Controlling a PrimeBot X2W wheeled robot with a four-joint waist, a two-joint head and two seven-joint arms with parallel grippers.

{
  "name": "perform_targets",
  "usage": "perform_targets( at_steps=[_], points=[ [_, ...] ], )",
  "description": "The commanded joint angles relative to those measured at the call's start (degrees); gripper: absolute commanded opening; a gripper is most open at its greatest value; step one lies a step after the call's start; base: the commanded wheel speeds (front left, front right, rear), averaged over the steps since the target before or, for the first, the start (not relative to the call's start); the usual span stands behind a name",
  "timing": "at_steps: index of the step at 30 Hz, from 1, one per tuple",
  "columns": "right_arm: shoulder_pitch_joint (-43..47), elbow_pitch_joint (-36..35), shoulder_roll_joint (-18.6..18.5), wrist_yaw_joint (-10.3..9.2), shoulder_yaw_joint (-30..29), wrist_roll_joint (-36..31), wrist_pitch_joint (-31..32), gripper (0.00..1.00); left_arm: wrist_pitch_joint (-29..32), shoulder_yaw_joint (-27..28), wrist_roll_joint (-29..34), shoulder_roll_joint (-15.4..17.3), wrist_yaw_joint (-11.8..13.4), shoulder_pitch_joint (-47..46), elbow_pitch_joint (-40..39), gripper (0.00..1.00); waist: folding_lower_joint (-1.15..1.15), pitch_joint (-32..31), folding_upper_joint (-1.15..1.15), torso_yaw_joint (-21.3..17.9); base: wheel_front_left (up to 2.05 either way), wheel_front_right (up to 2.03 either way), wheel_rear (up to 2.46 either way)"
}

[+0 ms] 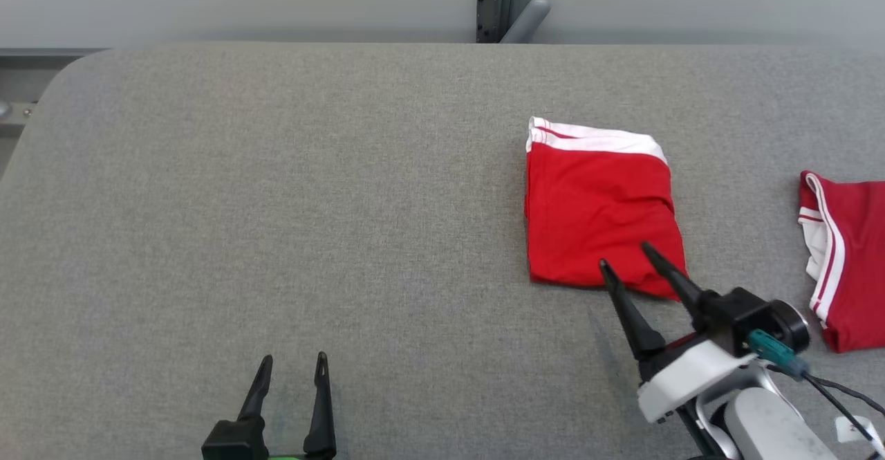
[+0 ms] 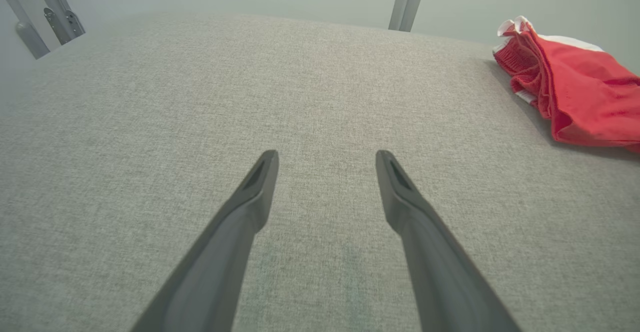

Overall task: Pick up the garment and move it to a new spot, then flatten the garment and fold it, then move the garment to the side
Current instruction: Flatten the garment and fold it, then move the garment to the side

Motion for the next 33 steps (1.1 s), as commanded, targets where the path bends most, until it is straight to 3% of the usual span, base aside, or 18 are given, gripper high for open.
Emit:
perform_targets(
  at_steps=[1,8,9,16,23,28,30,33],
  points=[
    [3.07,-2.05,0.33,-0.09,-3.37,-1.09,-0.12,1.00,-0.15,1.07,0.99,0.08,-0.39,1.28,-0.46,1.00,0.00,-3.32,0.69,-1.74,0.00,0.00,0.00],
    [15.35,-8.89,2.83,-0.09,-19.08,-4.01,-0.12,1.00,-0.15,6.90,3.06,0.27,-1.61,3.72,-1.36,1.00,0.00,-7.76,0.69,-2.72,0.00,0.00,0.00],
    [18.61,-10.15,3.43,-0.06,-24.12,-5.20,-0.12,1.00,-0.15,8.75,3.94,0.23,-2.56,3.92,-1.77,1.00,0.00,-8.40,0.69,-2.84,0.00,0.00,0.00],
    [21.52,-8.81,5.25,-0.07,-30.77,-6.72,-0.12,1.00,-0.15,9.86,5.55,0.12,-5.78,4.05,-2.05,1.00,0.00,-8.72,0.69,-3.23,0.00,0.00,0.00],
    [21.72,-5.96,6.81,-0.07,-32.20,-5.81,-0.12,1.00,-0.15,10.10,5.69,0.07,-6.68,2.29,-1.48,1.00,0.00,-8.72,0.69,-3.39,0.00,0.00,0.00],
    [18.74,-2.24,7.34,-0.06,-29.08,0.16,-0.13,1.00,-0.15,9.80,5.29,0.07,-6.43,2.08,-1.92,1.00,0.00,-8.26,0.69,-3.66,0.00,0.00,0.00],
    [15.59,-0.41,5.83,-0.06,-26.12,4.08,0.10,1.00,-0.15,9.68,5.15,0.07,-6.33,2.05,-2.22,1.00,0.00,-7.50,0.69,-3.79,0.00,0.00,0.00],
    [8.79,0.86,1.89,-0.06,-21.10,8.68,6.85,1.00,-0.15,9.00,5.23,0.07,-6.67,0.97,-1.98,1.00,0.00,-5.15,0.69,-3.63,0.00,0.00,0.00]
  ],
)
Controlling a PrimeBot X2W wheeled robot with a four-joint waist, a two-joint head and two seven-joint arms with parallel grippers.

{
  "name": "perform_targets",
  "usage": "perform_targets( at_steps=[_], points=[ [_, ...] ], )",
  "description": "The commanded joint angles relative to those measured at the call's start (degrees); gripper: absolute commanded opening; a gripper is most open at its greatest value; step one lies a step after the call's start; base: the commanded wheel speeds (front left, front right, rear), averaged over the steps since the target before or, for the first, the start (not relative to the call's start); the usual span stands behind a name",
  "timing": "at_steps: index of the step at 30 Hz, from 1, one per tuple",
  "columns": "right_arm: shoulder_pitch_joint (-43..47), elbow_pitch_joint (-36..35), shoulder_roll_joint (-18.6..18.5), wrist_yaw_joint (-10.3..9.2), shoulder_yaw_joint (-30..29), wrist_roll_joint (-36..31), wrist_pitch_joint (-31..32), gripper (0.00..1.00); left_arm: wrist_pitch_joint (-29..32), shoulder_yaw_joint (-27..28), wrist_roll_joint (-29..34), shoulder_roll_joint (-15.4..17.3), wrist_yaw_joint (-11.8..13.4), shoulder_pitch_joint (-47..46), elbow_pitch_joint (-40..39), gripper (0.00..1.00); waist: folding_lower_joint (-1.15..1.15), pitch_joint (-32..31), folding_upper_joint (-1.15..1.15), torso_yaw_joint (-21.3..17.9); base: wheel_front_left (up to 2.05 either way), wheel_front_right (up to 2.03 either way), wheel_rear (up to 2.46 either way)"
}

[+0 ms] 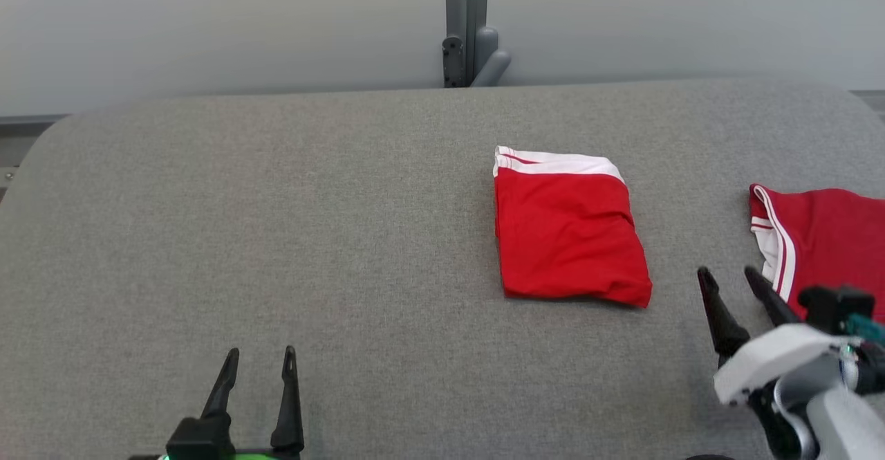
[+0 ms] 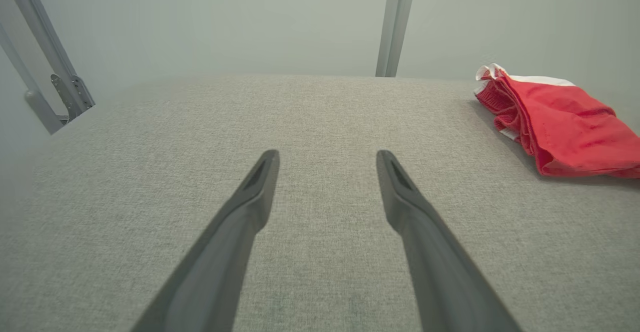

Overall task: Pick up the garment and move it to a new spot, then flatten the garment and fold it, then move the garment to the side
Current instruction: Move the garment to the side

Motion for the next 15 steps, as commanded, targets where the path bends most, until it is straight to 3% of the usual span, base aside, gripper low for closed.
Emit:
perform_targets(
  at_steps=[1,4,9,15],
  points=[
    [-2.30,0.16,-1.35,-0.03,0.93,0.91,2.44,1.00,-0.15,-0.47,0.12,0.04,-0.28,-1.69,-0.07,1.00,0.00,2.61,0.69,0.37,0.00,0.00,0.00],
    [-10.65,2.43,-3.56,-0.02,2.45,3.59,12.64,1.00,-0.15,-1.94,-0.14,0.06,-0.34,-4.04,0.39,1.00,0.00,5.69,0.69,1.13,0.00,0.00,0.00],
    [-20.89,9.03,-2.83,-0.03,4.55,7.99,24.90,1.00,-0.15,-4.79,-0.71,0.06,0.11,-7.21,1.26,1.00,0.00,8.92,0.69,3.38,0.00,0.00,0.00],
    [-27.23,19.85,-0.64,-0.03,6.08,6.39,25.94,1.00,-0.15,-6.73,-1.25,0.05,0.73,-9.01,2.24,1.00,0.00,10.11,0.69,5.15,0.00,0.00,0.00]
  ],
)
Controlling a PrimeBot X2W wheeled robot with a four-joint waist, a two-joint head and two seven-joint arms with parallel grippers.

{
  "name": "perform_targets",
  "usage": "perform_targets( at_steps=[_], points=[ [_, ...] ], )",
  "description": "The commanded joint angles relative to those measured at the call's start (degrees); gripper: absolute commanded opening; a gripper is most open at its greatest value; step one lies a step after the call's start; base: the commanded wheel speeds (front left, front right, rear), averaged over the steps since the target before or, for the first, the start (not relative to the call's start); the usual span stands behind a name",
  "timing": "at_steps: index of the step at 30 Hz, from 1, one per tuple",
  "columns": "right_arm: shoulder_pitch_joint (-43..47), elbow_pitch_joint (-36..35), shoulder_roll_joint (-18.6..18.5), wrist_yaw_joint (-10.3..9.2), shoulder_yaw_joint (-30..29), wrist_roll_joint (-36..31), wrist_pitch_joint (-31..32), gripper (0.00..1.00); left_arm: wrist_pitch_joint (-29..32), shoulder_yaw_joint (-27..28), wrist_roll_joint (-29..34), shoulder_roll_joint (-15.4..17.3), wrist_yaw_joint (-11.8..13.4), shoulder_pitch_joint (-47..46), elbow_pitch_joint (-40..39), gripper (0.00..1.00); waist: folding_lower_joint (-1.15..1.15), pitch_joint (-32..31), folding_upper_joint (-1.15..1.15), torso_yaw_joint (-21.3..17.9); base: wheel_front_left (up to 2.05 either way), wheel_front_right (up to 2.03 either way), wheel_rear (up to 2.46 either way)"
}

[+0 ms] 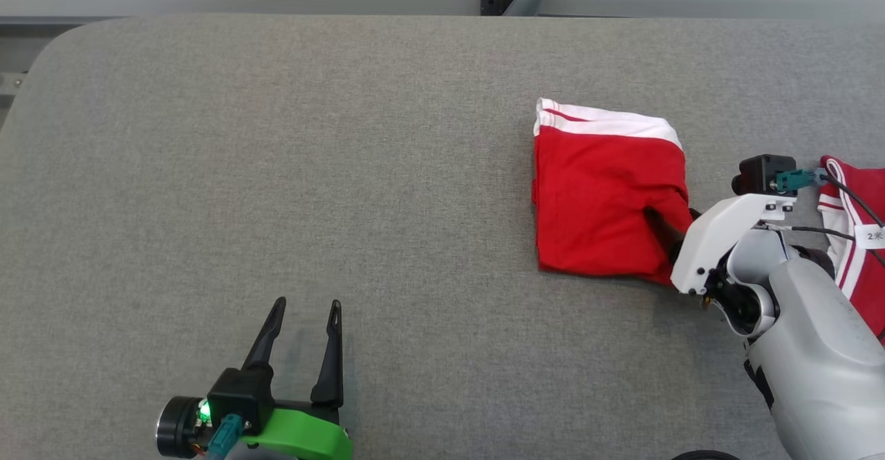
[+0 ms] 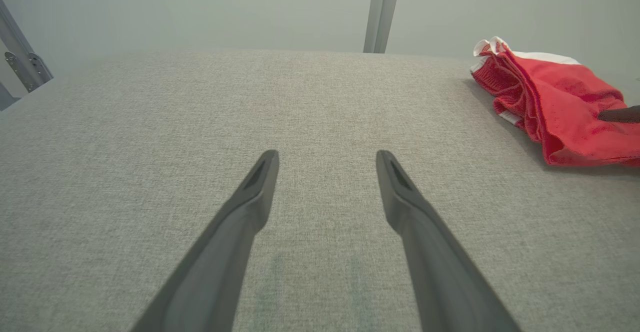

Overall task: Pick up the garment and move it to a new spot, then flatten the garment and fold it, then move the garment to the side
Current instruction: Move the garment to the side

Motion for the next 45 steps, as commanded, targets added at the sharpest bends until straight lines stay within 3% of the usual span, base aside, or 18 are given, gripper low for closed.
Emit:
perform_targets(
  at_steps=[1,6,7,8,16,20,24,32,37,41,43,44,45],
  points=[
    [-0.63,1.81,0.62,-0.01,0.07,0.10,-0.38,1.00,-0.15,0.02,-0.09,0.10,0.39,-1.28,0.03,1.00,0.00,1.17,0.69,1.41,0.00,0.00,0.00],
    [-2.24,8.34,2.67,-0.01,1.60,0.86,-1.79,1.00,-0.15,0.08,-0.46,0.09,1.08,-0.68,-0.06,1.00,0.00,0.96,0.69,0.76,0.00,0.00,0.00],
    [-2.60,9.01,3.17,-0.01,1.85,1.63,-2.28,0.12,-0.15,0.09,-0.50,0.09,1.12,-0.52,-0.04,1.00,0.00,0.98,0.69,0.30,0.00,0.00,0.00],
    [-3.01,9.44,3.66,0.00,2.22,2.71,-2.49,0.00,-0.15,0.18,-0.53,0.09,1.15,-0.50,-0.10,1.00,0.00,1.04,0.69,-0.28,0.00,0.00,0.00],
    [-4.94,3.97,1.61,-0.01,9.71,8.81,-3.02,0.00,-0.15,2.05,-0.40,0.10,1.21,0.85,-1.04,1.00,0.00,0.96,0.69,-9.67,0.00,0.00,0.00],
    [-3.92,-2.14,-3.32,-0.01,14.49,11.94,-0.02,0.00,-0.15,3.08,0.15,0.12,0.85,1.75,-1.81,1.00,0.00,0.99,0.69,-14.96,0.00,0.00,0.00],
    [-4.17,-6.51,-9.60,-0.01,16.35,13.95,3.70,0.00,-0.15,2.73,-0.19,0.12,0.26,1.26,-2.80,1.00,0.00,1.59,0.69,-17.81,0.00,0.00,0.00],
    [-8.37,-6.57,-17.97,-0.01,13.79,13.16,9.21,0.00,-0.15,0.86,0.30,0.14,-0.78,-0.84,-2.16,1.00,0.00,3.44,0.69,-17.93,0.00,0.00,0.00],
    [-10.73,-2.62,-20.33,-0.01,12.53,10.34,12.33,0.00,-0.15,1.03,0.55,0.14,-0.88,-0.62,-0.91,1.00,0.00,3.64,0.69,-16.01,0.00,0.00,0.00],
    [-11.38,1.00,-21.41,-0.02,11.48,5.73,10.08,0.00,-0.15,1.22,-0.01,0.13,-0.52,0.51,-0.58,1.00,0.00,3.51,0.69,-14.38,0.00,0.00,0.00],
    [-11.23,3.95,-21.56,-0.02,10.70,2.68,8.05,0.48,-0.15,1.21,-0.09,0.13,-0.49,0.85,-0.50,1.00,0.00,3.25,0.69,-13.81,0.00,0.00,0.00],
    [-11.19,5.33,-21.47,-0.02,10.22,1.06,7.02,1.00,-0.15,1.14,-0.27,0.13,-0.40,1.14,-0.45,1.00,0.00,3.16,0.69,-13.59,0.00,0.00,0.00],
    [-11.11,6.87,-21.24,-0.02,9.74,-0.61,6.05,1.00,-0.15,1.04,-0.48,0.13,-0.34,1.30,-0.37,1.00,0.00,3.02,0.69,-13.39,0.00,0.00,0.00]
  ],
)
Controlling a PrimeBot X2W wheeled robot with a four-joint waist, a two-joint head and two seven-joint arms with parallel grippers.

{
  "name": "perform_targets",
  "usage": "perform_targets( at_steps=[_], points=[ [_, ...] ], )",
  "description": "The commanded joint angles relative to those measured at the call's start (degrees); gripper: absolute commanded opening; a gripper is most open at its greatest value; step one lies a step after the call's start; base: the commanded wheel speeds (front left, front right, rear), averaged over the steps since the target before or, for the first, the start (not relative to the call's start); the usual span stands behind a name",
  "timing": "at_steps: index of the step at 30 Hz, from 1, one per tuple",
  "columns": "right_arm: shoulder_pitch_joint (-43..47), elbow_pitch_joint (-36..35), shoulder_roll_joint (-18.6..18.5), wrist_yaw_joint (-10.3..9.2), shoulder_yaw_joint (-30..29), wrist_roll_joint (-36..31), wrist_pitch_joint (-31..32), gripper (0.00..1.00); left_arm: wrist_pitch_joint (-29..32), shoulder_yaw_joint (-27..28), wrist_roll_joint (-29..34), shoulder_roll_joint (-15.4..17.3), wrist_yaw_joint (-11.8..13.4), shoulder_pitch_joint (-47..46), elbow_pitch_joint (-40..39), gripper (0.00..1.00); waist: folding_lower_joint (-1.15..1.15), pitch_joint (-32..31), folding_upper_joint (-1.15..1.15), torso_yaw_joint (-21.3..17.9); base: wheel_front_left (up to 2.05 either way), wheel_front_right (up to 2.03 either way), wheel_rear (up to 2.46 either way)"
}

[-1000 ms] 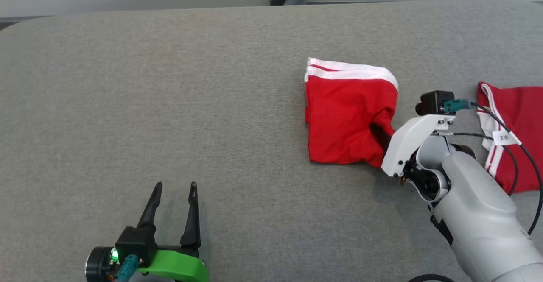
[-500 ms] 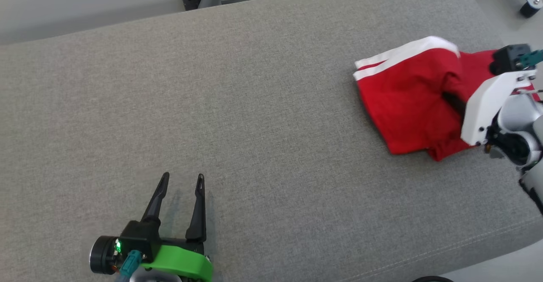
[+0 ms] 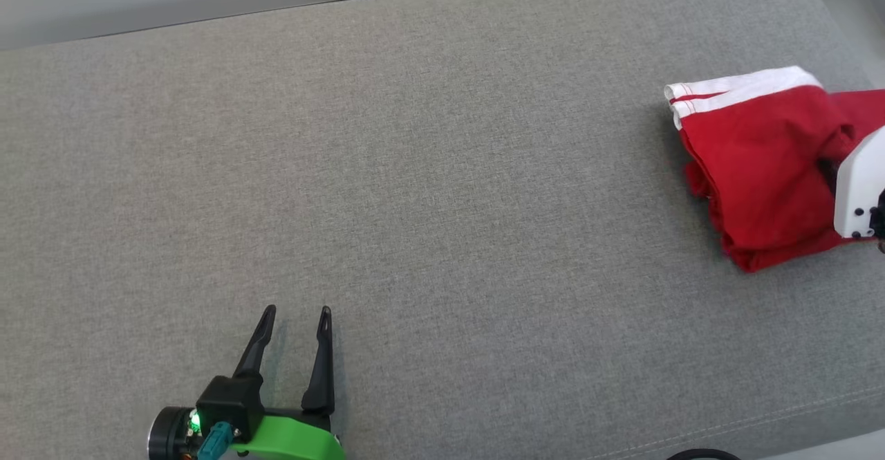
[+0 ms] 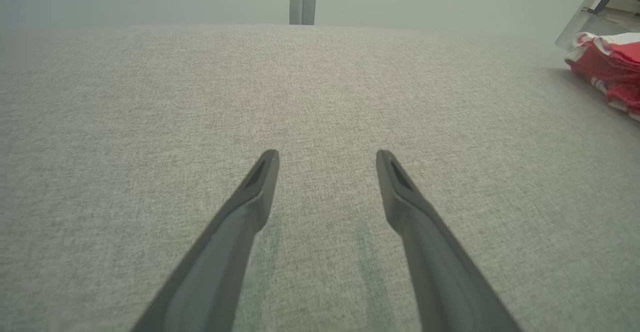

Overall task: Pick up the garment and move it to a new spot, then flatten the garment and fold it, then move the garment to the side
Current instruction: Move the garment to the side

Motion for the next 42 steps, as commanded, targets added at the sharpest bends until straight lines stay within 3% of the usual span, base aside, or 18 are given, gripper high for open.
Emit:
perform_targets(
  at_steps=[1,4,7,11,20,25,35,42],
  points=[
    [0.39,1.66,0.51,-0.03,-0.50,-2.22,-1.48,1.00,-0.15,-0.18,-0.36,0.19,0.31,0.70,0.02,1.00,0.00,-0.56,0.69,0.72,0.00,0.00,0.00],
    [0.92,2.90,1.63,-0.04,-1.86,-4.85,-6.16,1.00,-0.15,-0.34,-1.03,0.19,0.64,1.29,0.07,1.00,0.00,-1.44,0.69,0.93,0.00,0.00,0.00],
    [2.02,1.17,3.06,-0.06,-5.40,-6.11,-15.52,1.00,-0.15,-0.25,-1.60,0.19,0.66,2.09,-0.38,1.00,0.00,-3.02,0.69,1.17,0.00,0.00,0.00],
    [7.80,-5.92,6.67,-0.06,-9.22,-5.79,-27.91,1.00,-0.15,1.70,-2.29,0.20,1.52,3.61,-0.73,1.00,0.00,-6.07,0.69,0.90,0.00,0.00,0.00],
    [27.96,-21.70,12.87,-0.02,-14.21,-4.08,-37.88,1.00,-0.15,4.36,-3.10,0.19,2.74,4.62,0.44,1.00,0.00,-11.65,0.69,3.91,0.00,0.00,0.00],
    [36.17,-27.42,17.83,-0.05,-17.13,-6.59,-40.16,1.00,-0.15,4.67,-3.97,0.20,1.91,3.76,1.04,1.00,0.00,-12.60,0.69,6.10,0.00,0.00,0.00],
    [44.61,-35.93,27.40,-0.06,-23.34,-24.24,-40.43,1.00,-0.15,4.43,-2.64,0.18,-0.51,1.85,1.15,1.00,0.00,-12.92,0.69,8.99,0.00,0.00,0.00],
    [45.60,-36.28,29.85,-0.06,-26.45,-27.07,-40.44,1.00,-0.15,2.95,-2.19,0.19,-2.63,1.33,1.80,1.00,0.00,-12.75,0.69,9.47,0.00,0.00,0.00]
  ],
)
